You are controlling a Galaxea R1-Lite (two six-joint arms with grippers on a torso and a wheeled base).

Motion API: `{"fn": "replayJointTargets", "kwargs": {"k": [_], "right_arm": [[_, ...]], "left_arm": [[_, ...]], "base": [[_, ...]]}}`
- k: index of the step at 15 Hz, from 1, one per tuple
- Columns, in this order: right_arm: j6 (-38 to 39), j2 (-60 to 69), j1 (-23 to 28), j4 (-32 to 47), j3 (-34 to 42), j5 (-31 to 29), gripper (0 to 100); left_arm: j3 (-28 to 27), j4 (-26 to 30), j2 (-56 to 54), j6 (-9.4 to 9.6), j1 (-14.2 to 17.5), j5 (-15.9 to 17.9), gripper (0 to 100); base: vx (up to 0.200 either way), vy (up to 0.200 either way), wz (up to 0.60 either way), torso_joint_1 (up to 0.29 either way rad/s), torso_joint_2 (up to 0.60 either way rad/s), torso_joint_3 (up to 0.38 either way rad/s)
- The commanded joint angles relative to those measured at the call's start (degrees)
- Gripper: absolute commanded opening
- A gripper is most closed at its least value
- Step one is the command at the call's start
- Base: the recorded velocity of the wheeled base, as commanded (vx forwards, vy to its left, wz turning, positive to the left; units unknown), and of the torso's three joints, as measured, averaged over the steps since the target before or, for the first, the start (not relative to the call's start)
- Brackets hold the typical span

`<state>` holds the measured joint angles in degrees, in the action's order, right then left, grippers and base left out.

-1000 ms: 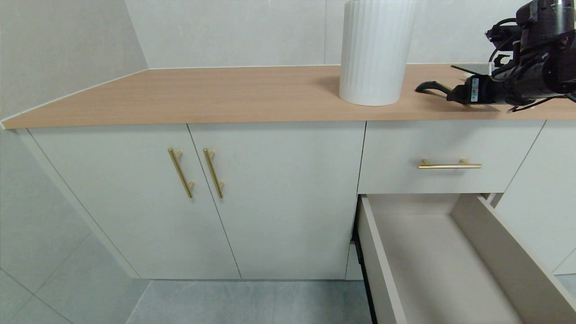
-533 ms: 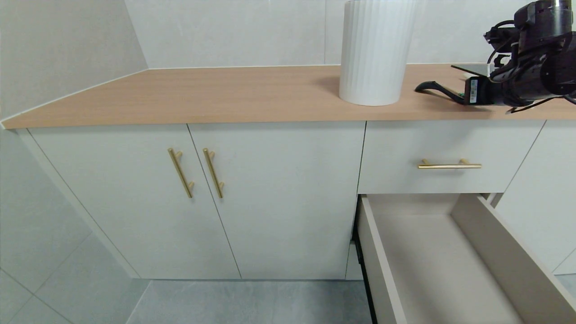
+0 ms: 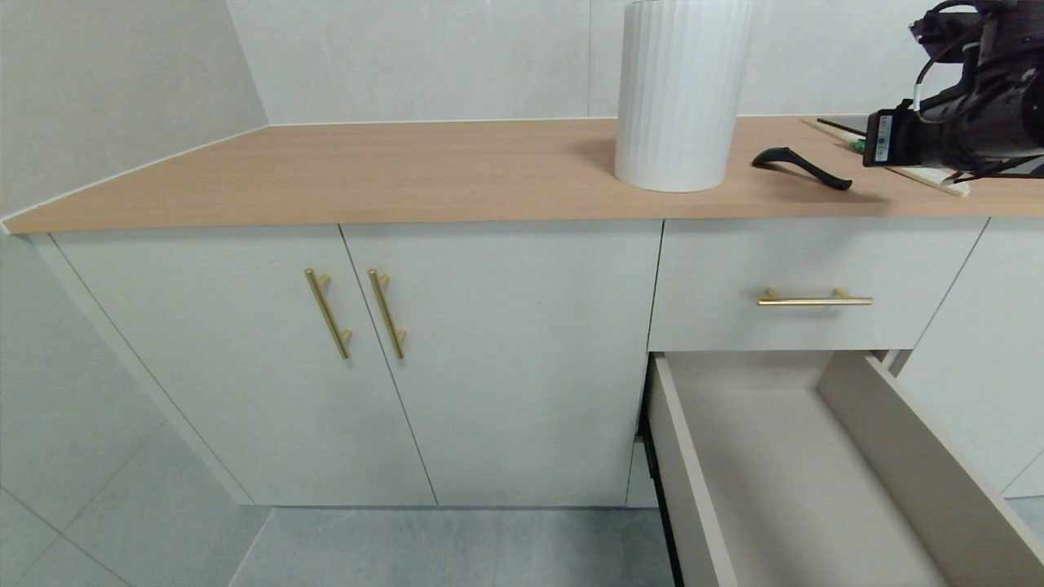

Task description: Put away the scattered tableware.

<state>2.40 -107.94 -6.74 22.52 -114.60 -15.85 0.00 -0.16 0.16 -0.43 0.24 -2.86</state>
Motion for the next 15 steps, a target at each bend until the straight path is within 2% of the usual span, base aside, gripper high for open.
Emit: {"fn": "replayJointTargets", "kwargs": {"k": [1,3,6,9,11,13,15], "right_arm": [[0.3,6.8,0.1,0.8,0.0,0.0,0],[0.7,10.1,0.7,3.1,0.0,0.4,0],[2.1,18.0,0.9,11.5,0.0,2.3,0],[3.2,27.3,0.9,26.6,0.0,9.7,0],[5.2,31.6,0.9,33.4,0.6,12.7,0],[6.2,36.0,0.9,34.8,6.4,15.7,0],[6.1,39.5,0.9,34.8,12.1,16.0,0]], "left_arm": [[0.0,0.0,0.0,-0.01,0.0,0.0,100],[0.0,0.0,0.0,-0.01,0.0,0.0,100],[0.0,0.0,0.0,-0.01,0.0,0.0,100],[0.0,0.0,0.0,-0.01,0.0,0.0,100],[0.0,0.0,0.0,-0.01,0.0,0.0,100],[0.0,0.0,0.0,-0.01,0.0,0.0,100],[0.0,0.0,0.0,-0.01,0.0,0.0,100]], "base": [[0.0,0.0,0.0,0.0,0.0,0.0],[0.0,0.0,0.0,0.0,0.0,0.0],[0.0,0.0,0.0,0.0,0.0,0.0],[0.0,0.0,0.0,0.0,0.0,0.0],[0.0,0.0,0.0,0.0,0.0,0.0],[0.0,0.0,0.0,0.0,0.0,0.0],[0.0,0.0,0.0,0.0,0.0,0.0]]}}
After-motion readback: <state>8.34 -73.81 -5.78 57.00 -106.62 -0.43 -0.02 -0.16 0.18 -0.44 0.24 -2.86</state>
